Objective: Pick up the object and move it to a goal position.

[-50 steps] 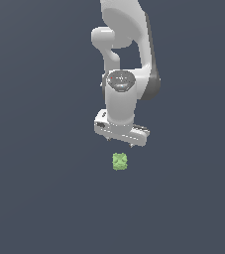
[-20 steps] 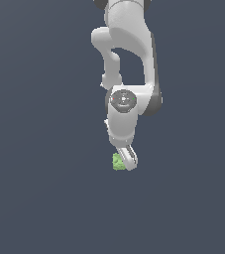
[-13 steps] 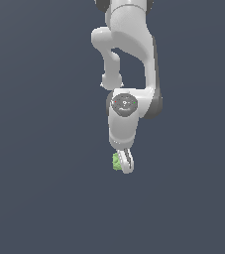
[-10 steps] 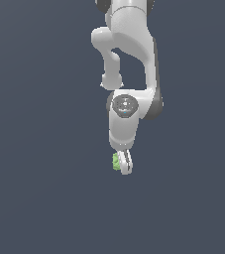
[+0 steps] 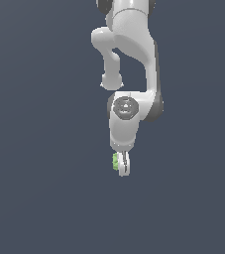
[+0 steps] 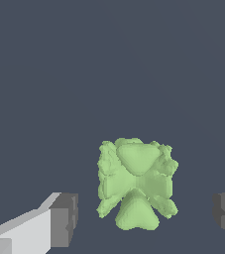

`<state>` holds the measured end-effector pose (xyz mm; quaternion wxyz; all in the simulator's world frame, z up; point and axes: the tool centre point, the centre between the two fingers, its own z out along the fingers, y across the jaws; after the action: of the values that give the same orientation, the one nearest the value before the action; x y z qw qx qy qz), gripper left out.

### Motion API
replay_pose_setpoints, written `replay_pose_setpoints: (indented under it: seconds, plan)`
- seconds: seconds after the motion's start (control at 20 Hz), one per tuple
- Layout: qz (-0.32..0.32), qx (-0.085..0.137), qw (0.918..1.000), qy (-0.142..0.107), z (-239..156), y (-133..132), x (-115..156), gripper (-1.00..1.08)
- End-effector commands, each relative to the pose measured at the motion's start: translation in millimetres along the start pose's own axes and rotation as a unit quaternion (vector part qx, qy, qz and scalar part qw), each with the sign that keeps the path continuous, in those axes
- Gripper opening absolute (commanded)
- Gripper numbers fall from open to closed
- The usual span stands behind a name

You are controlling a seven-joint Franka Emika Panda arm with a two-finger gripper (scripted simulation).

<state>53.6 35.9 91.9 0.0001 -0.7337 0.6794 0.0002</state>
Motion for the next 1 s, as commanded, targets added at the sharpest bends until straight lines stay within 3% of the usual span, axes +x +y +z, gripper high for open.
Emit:
replay_pose_setpoints:
  seconds: [0.0,0.9,0.95]
  plan:
    - [0.004,0.0,1.0,0.0,0.2,-0.3,0.1,1.0]
    - [0.004,0.0,1.0,0.0,50.3,-0.2,0.1,1.0]
    - [0.004,0.0,1.0,0.0,50.3,-0.2,0.1,-1.0]
